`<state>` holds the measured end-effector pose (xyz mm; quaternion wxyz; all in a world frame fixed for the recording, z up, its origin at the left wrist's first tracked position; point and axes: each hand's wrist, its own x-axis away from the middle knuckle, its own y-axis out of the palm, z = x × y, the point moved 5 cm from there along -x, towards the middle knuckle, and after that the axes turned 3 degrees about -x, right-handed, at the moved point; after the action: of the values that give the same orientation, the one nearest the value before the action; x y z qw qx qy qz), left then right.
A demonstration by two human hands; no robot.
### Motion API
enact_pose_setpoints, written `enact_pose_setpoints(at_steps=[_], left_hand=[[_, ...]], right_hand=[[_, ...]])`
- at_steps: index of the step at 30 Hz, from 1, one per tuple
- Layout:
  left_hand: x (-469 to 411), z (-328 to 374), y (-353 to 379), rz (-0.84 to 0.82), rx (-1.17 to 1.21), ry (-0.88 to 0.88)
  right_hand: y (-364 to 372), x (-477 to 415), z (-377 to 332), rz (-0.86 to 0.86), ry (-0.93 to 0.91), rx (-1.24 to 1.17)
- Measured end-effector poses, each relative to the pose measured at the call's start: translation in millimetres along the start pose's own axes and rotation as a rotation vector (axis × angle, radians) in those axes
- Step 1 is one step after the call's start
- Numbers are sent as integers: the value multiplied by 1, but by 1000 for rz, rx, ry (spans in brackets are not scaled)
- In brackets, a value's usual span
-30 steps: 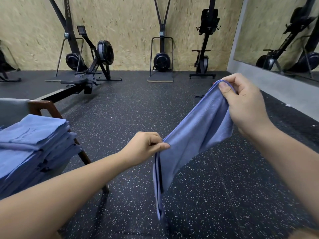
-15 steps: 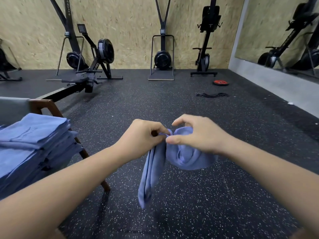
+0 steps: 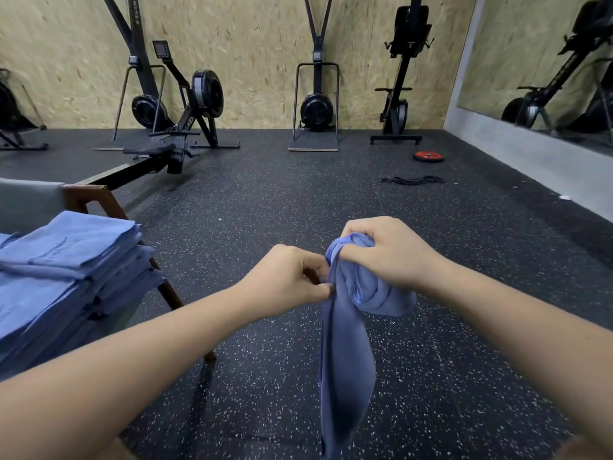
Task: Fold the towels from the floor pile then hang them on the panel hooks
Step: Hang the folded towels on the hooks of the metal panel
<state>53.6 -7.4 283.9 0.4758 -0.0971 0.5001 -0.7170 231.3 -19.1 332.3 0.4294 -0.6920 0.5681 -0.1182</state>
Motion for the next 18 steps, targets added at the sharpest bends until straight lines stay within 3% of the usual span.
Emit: enact_pose_setpoints(at_steps=[6,18], left_hand=[[-1,-15,34,-43,15,3],[-4,-78,35,-55,-49,-191]], right_hand=[[-26,2,-9,86,-4,-154],[-77,3,30,359,97,-392]])
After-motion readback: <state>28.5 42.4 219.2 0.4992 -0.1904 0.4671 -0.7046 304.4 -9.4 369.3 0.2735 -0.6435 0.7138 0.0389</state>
